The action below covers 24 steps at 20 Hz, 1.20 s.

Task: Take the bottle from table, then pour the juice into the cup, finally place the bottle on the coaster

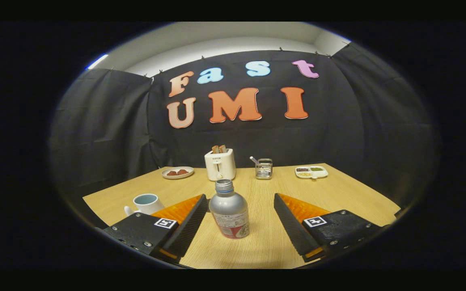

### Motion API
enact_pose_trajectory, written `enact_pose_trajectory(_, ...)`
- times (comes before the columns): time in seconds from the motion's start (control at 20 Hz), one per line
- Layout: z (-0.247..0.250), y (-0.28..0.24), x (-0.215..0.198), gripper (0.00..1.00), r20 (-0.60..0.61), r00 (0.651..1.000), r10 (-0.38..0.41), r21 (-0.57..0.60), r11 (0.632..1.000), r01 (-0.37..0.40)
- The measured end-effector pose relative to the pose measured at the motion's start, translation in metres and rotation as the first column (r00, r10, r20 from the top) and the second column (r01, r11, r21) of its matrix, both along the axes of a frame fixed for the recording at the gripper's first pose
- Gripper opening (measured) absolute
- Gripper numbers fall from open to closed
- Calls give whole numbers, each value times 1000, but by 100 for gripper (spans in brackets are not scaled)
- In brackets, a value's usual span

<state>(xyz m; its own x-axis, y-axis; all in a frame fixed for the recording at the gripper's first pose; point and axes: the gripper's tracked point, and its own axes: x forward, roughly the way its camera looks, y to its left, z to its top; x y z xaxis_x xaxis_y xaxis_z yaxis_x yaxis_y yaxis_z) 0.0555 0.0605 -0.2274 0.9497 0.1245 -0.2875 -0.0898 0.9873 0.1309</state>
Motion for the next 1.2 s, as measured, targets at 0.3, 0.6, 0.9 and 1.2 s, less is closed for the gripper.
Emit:
enact_pose_trajectory(0.3,-34,13,8,98,-35,999,9,19,1000,-9)
enact_pose_trajectory(0.6,-67,26,17,99,-79,996,34,0,999,-34)
enact_pose_trajectory(0.9,-87,32,25,97,-100,995,25,1,1000,-25)
enact_pose_trajectory(1.2,-93,33,30,79,-117,993,-7,-7,1000,6)
